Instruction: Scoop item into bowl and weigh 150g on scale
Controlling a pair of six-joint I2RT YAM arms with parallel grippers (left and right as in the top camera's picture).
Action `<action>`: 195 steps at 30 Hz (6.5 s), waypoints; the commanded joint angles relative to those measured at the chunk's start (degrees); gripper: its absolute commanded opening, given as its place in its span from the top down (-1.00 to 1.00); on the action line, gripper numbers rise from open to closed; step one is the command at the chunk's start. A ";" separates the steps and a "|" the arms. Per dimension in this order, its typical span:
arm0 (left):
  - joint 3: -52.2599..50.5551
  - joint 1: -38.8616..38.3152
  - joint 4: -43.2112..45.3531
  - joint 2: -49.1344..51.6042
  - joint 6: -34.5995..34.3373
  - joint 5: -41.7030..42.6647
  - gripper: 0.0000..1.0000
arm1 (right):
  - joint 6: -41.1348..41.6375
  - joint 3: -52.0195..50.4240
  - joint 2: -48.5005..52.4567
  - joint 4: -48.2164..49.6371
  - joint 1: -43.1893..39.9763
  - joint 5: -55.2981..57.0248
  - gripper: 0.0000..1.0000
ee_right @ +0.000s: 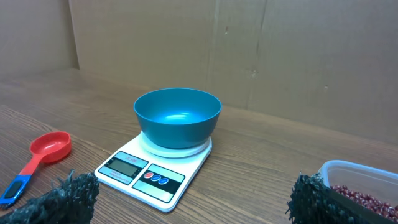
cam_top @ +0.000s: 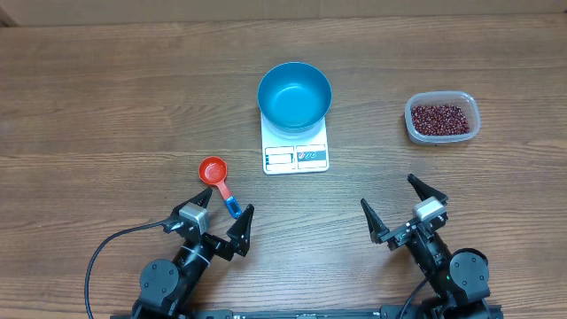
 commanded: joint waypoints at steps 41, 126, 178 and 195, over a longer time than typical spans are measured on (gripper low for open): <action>-0.48 -0.37 0.20 -0.61 1.31 -0.66 -0.99 | -0.04 -0.61 -0.68 0.26 0.00 0.59 -1.00; 6.64 -0.39 -6.34 4.20 -5.84 0.72 -1.00 | -0.04 -0.61 -0.68 0.26 0.00 0.59 -1.00; 44.26 1.46 -26.93 81.31 -25.88 -15.52 -1.00 | -0.04 -0.61 -0.68 0.26 0.00 0.59 -1.00; 44.48 3.69 -22.95 90.23 -30.88 -15.58 -0.12 | -0.04 -0.61 -0.68 0.26 0.00 0.59 -1.00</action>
